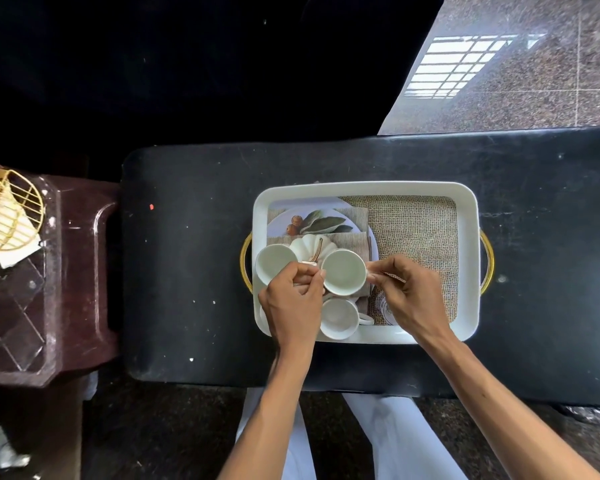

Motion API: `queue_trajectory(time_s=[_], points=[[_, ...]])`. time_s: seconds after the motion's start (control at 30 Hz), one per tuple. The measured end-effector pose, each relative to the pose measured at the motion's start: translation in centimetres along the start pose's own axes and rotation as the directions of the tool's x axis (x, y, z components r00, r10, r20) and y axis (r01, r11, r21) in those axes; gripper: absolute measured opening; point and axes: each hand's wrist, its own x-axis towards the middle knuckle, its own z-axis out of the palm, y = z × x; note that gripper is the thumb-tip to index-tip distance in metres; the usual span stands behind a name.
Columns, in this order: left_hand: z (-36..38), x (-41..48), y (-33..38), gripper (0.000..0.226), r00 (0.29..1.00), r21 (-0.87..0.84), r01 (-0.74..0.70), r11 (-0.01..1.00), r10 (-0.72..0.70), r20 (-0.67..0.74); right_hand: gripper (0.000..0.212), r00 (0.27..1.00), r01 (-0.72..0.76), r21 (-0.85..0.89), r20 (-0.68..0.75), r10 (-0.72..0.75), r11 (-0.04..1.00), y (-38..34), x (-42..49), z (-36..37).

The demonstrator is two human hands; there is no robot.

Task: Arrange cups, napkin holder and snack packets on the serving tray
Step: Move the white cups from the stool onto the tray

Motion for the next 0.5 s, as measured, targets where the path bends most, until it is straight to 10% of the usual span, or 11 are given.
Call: queue_trajectory(time_s=[0.5], points=[[-2.7,-0.1,0.1,0.014,0.999,-0.014,0.028,1.000,-0.028,0.019,0.027,0.997,-0.011,-0.063,0.079,0.016,0.998,-1.0,-0.4,-0.4]])
